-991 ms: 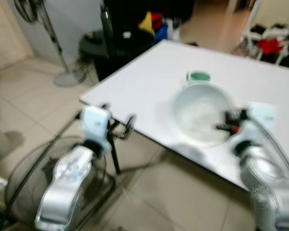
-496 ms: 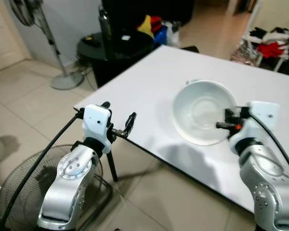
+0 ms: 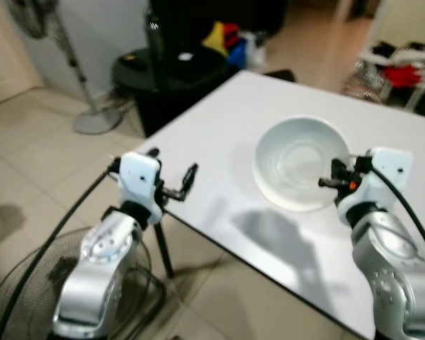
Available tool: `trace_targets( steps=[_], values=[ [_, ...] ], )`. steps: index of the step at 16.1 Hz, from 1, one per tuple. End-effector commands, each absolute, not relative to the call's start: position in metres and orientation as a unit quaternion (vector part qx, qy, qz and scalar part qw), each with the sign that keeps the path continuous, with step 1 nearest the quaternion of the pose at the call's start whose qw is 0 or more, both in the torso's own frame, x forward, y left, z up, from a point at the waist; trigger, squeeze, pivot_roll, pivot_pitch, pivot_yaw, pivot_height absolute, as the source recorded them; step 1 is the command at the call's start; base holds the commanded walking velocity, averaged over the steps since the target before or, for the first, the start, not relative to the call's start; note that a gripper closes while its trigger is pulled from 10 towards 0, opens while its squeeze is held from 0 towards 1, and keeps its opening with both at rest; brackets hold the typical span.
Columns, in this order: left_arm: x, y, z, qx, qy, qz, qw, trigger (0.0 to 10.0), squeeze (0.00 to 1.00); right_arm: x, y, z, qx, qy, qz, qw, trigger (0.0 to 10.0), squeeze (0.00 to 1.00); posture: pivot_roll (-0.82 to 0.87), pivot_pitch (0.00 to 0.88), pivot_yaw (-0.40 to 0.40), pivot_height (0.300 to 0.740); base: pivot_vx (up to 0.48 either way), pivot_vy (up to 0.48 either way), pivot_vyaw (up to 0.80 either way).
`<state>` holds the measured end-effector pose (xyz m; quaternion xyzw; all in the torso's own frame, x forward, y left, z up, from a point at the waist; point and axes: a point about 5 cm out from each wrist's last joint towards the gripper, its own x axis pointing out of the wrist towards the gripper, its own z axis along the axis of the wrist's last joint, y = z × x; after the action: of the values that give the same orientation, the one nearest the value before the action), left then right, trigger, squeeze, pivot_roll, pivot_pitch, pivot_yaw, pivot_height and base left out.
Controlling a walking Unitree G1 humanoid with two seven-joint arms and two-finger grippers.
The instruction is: Setting the table
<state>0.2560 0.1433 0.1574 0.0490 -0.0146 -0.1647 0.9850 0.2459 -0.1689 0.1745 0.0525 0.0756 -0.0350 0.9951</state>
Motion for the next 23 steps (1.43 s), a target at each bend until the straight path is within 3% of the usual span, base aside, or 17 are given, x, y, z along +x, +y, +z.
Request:
trace_targets(
  steps=[1, 9, 13, 21, 23],
  values=[
    [0.2583, 0.1445, 0.1577, 0.048, -0.016, -0.162, 0.986, 10.0, 0.0, 0.2453, -0.1642, 0.1879, 0.055, 0.04, -0.016, 0.998, 10.0, 0.0, 0.04, 0.0, 0.047, 0.74, 0.33, 0.0, 0.0],
    [0.2617, 0.1368, 0.1568, 0.042, -0.017, -0.168, 0.985, 10.0, 0.0, 0.2407, -0.1645, 0.1889, 0.063, 0.036, -0.016, 0.997, 10.0, 0.0, 0.02, 0.0, 0.06, 0.74, 0.33, 0.0, -0.7],
    [0.2638, 0.1366, 0.1586, 0.041, -0.022, -0.168, 0.985, 10.0, 0.0, 0.2394, -0.1647, 0.1887, 0.067, 0.034, -0.019, 0.997, 10.0, 0.0, 0.02, 0.0, 0.065, 0.74, 0.0, 0.0, -0.4],
    [0.2652, 0.1392, 0.1589, 0.044, -0.023, -0.167, 0.985, 10.0, 0.0, 0.2404, -0.1635, 0.1888, 0.071, 0.035, -0.017, 0.997, 10.0, 0.0, 0.03, 0.0, 0.065, 0.74, 0.0, 0.472, -0.43],
    [0.2656, 0.1393, 0.16, 0.061, -0.026, -0.169, 0.983, 10.0, 0.0, 0.2402, -0.1628, 0.1885, 0.073, 0.036, -0.015, 0.997, 10.0, 0.0, 0.03, 0.0, 0.066, 0.74, 0.0, -0.24, 0.0]
  ],
)
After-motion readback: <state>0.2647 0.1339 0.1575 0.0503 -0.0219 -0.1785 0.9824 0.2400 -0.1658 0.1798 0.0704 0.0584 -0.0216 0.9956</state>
